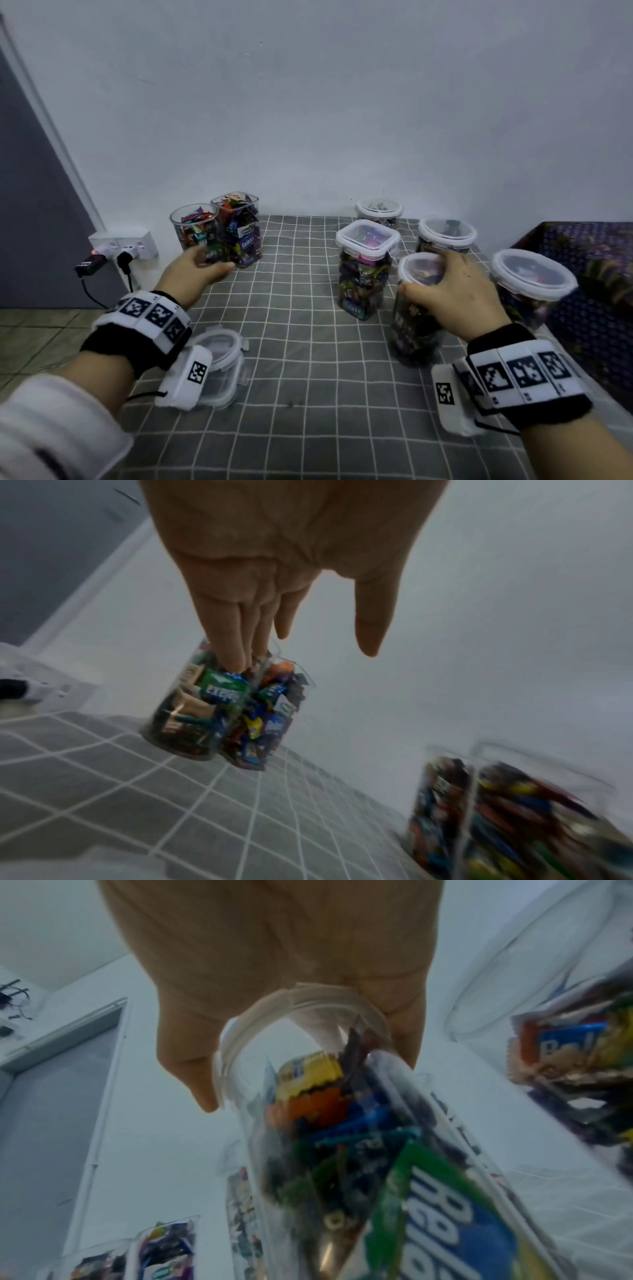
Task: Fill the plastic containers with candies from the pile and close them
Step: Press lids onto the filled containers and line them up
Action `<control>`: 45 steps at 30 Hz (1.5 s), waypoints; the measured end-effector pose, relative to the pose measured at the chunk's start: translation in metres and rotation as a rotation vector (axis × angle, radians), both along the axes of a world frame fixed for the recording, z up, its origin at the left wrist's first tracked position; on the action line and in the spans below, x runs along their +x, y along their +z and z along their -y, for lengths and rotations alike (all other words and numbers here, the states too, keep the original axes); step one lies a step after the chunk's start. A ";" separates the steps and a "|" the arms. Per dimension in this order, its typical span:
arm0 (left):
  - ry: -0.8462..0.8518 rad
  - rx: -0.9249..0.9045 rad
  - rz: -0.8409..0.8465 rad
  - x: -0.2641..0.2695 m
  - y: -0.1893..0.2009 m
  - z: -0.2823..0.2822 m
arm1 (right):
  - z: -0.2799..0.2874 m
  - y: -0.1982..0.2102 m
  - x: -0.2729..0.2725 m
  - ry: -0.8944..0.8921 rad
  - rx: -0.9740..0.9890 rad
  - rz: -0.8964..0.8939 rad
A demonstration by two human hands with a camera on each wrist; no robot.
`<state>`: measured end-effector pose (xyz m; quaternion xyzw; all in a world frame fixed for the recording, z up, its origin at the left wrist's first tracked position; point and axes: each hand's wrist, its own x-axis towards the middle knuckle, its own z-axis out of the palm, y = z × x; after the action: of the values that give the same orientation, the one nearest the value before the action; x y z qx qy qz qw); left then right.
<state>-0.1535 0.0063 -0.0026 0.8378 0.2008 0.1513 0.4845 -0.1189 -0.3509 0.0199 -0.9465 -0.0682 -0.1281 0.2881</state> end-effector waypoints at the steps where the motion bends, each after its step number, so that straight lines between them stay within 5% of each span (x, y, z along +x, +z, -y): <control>1: 0.056 -0.005 0.019 0.003 0.001 -0.009 | 0.001 -0.001 0.003 -0.017 0.007 0.011; 7: 0.316 -0.020 0.047 0.033 0.002 -0.057 | -0.002 -0.008 0.013 -0.051 0.009 0.071; 30: 0.277 -0.209 0.104 0.101 -0.030 -0.093 | -0.004 -0.007 0.007 -0.065 -0.089 0.115; 35: 0.193 -0.004 -0.076 0.084 -0.020 -0.085 | -0.030 -0.006 0.002 -0.068 -0.277 0.389; 39: 0.055 0.024 -0.092 0.067 -0.009 -0.067 | -0.083 -0.002 -0.015 0.144 -0.135 0.651; 42: -0.036 0.028 -0.091 0.060 -0.010 -0.065 | -0.129 -0.007 -0.027 0.365 -0.131 0.552; 45: -0.102 0.025 -0.108 0.052 -0.010 -0.059 | -0.170 -0.019 -0.030 0.608 -0.268 0.094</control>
<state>-0.1014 0.0653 -0.0122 0.8599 0.1817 0.0836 0.4696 -0.1493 -0.1810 0.0012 -0.9055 -0.3767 -0.0697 0.1825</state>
